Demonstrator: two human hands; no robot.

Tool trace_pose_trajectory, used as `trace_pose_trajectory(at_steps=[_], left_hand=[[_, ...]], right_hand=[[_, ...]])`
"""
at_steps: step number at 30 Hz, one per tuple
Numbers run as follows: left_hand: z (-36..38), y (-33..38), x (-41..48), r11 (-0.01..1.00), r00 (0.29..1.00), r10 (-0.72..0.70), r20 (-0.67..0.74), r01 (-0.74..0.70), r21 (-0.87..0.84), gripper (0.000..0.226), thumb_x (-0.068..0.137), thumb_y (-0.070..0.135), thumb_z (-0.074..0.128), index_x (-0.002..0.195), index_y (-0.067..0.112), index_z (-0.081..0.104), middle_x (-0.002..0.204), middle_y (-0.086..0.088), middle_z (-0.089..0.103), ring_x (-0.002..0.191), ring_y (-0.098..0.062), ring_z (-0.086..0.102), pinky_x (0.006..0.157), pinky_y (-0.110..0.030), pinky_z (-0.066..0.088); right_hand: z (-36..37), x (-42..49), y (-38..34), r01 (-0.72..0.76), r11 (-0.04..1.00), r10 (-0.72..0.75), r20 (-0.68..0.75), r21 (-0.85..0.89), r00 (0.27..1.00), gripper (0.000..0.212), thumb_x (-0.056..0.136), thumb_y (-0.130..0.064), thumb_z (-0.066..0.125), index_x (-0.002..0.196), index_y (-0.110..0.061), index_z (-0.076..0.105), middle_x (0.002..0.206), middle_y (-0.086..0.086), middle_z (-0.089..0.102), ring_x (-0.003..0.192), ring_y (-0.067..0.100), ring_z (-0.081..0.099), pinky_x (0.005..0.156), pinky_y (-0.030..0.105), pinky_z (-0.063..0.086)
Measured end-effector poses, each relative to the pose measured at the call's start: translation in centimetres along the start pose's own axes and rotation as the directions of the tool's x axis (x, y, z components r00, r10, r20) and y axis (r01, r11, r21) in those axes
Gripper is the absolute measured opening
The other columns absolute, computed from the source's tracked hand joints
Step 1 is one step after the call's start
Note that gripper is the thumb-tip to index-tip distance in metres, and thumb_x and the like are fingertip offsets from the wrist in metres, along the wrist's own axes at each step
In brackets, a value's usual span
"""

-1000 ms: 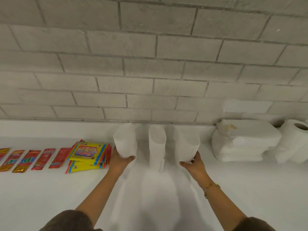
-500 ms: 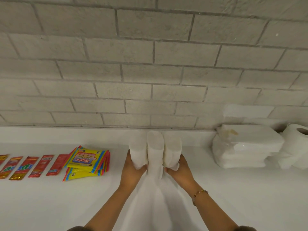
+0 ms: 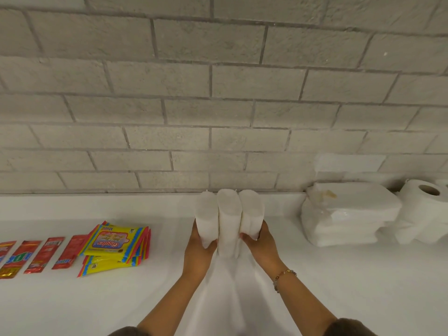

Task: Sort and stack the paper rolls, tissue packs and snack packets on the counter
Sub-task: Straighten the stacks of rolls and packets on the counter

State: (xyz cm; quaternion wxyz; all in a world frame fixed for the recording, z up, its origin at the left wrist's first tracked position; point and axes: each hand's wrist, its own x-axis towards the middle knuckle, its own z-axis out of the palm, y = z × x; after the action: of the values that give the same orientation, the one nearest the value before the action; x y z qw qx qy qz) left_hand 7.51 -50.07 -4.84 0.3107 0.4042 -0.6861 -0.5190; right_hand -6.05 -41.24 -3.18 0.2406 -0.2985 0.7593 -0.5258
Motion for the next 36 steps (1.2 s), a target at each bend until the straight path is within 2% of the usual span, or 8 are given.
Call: trace_pose_trajectory(at_steps=[5, 11, 15, 18, 20, 24, 29, 36], left_hand=[[1.3, 1.1, 1.6, 0.999, 0.999, 0.034, 0.003, -0.034, 0.021, 0.057, 0.084, 0.025, 0.065, 0.131, 0.030, 0.034, 0.114, 0.018, 0.050, 0.103, -0.003, 0.047, 0.086, -0.022, 0.037], [2.5, 1.5, 3.7, 0.997, 0.998, 0.069, 0.008, -0.069, 0.018, 0.056, 0.086, 0.021, 0.061, 0.133, 0.030, 0.033, 0.116, 0.018, 0.047, 0.108, -0.004, 0.045, 0.087, -0.024, 0.036], [2.9, 1.2, 4.6, 0.998, 0.998, 0.054, 0.019, -0.055, 0.032, 0.054, 0.086, 0.024, 0.061, 0.131, 0.033, 0.033, 0.117, 0.019, 0.047, 0.113, -0.009, 0.049, 0.090, -0.025, 0.037], [2.8, 1.0, 5.0, 0.996, 0.999, 0.026, 0.046, -0.030, 0.087, 0.061, 0.082, 0.031, 0.063, 0.133, 0.037, 0.029, 0.123, 0.019, 0.047, 0.124, -0.019, 0.046, 0.105, -0.044, 0.036], [2.3, 0.4, 5.4, 0.985, 0.997, -0.002, 0.075, -0.011, 0.173, 0.078, 0.075, 0.039, 0.067, 0.136, 0.039, 0.020, 0.137, 0.013, 0.044, 0.132, -0.027, 0.039, 0.107, -0.058, 0.030], [0.4, -0.1, 4.6, 0.970, 0.987, -0.138, 0.084, 0.117, 0.213, 0.102, 0.079, 0.024, 0.068, 0.145, 0.033, -0.010, 0.157, 0.002, 0.009, 0.143, -0.030, 0.014, 0.115, -0.051, 0.021], [-3.5, -0.7, 1.1, 0.973, 0.989, -0.127, 0.071, 0.110, 0.203, 0.072, 0.086, 0.014, 0.060, 0.146, 0.020, 0.020, 0.149, 0.002, 0.033, 0.136, -0.018, 0.035, 0.107, -0.025, 0.028], [-12.3, -3.8, -3.2, 0.981, 0.986, -0.162, 0.038, 0.157, 0.116, 0.046, 0.082, -0.001, 0.062, 0.124, 0.016, 0.052, 0.123, -0.003, 0.056, 0.121, -0.025, 0.052, 0.099, -0.030, 0.041]], right_hand=[[-0.8, 1.7, -1.1, 0.065, 0.998, -0.065, 0.031, -0.023, 0.997, 0.032, 0.085, -0.012, 0.063, 0.082, -0.041, 0.049, 0.083, -0.024, 0.055, 0.077, -0.007, 0.054, 0.060, 0.005, 0.043], [-1.0, 4.0, -0.6, 0.091, 0.995, -0.090, 0.027, -0.046, 0.996, 0.022, 0.085, -0.014, 0.062, 0.101, -0.028, 0.056, 0.094, -0.014, 0.063, 0.094, 0.007, 0.060, 0.064, 0.000, 0.043], [-1.6, 4.4, -1.4, 0.085, 0.996, -0.083, 0.043, -0.026, 0.996, 0.030, 0.086, -0.007, 0.059, 0.084, -0.035, 0.050, 0.084, -0.018, 0.057, 0.082, 0.002, 0.056, 0.061, 0.000, 0.043], [-1.9, 4.5, -1.4, 0.074, 0.997, -0.075, 0.055, 0.017, 0.996, 0.018, 0.086, -0.007, 0.060, 0.093, -0.023, 0.057, 0.087, -0.009, 0.061, 0.085, 0.005, 0.058, 0.063, 0.003, 0.044], [-2.0, 4.2, -1.1, 0.062, 0.998, -0.064, 0.063, 0.028, 0.996, 0.030, 0.083, -0.011, 0.065, 0.106, -0.025, 0.052, 0.096, -0.009, 0.059, 0.093, 0.007, 0.057, 0.072, 0.004, 0.043], [-1.6, 3.6, 0.6, -0.129, 0.990, 0.129, 0.017, 0.049, 0.992, 0.090, 0.076, -0.025, 0.073, 0.144, -0.017, 0.013, 0.143, 0.003, 0.036, 0.134, 0.026, 0.036, 0.105, 0.036, 0.038], [0.1, 0.5, 2.3, -0.277, 0.947, 0.291, -0.071, 0.161, 0.954, 0.087, 0.084, -0.017, 0.064, 0.146, -0.016, 0.004, 0.149, 0.011, 0.029, 0.131, 0.029, 0.038, 0.099, 0.032, 0.037], [5.9, -4.4, 2.2, -0.241, 0.968, 0.236, 0.080, 0.072, 0.969, 0.068, 0.085, -0.013, 0.062, 0.142, -0.014, 0.024, 0.135, 0.011, 0.046, 0.095, 0.021, 0.053, 0.069, 0.022, 0.043]])
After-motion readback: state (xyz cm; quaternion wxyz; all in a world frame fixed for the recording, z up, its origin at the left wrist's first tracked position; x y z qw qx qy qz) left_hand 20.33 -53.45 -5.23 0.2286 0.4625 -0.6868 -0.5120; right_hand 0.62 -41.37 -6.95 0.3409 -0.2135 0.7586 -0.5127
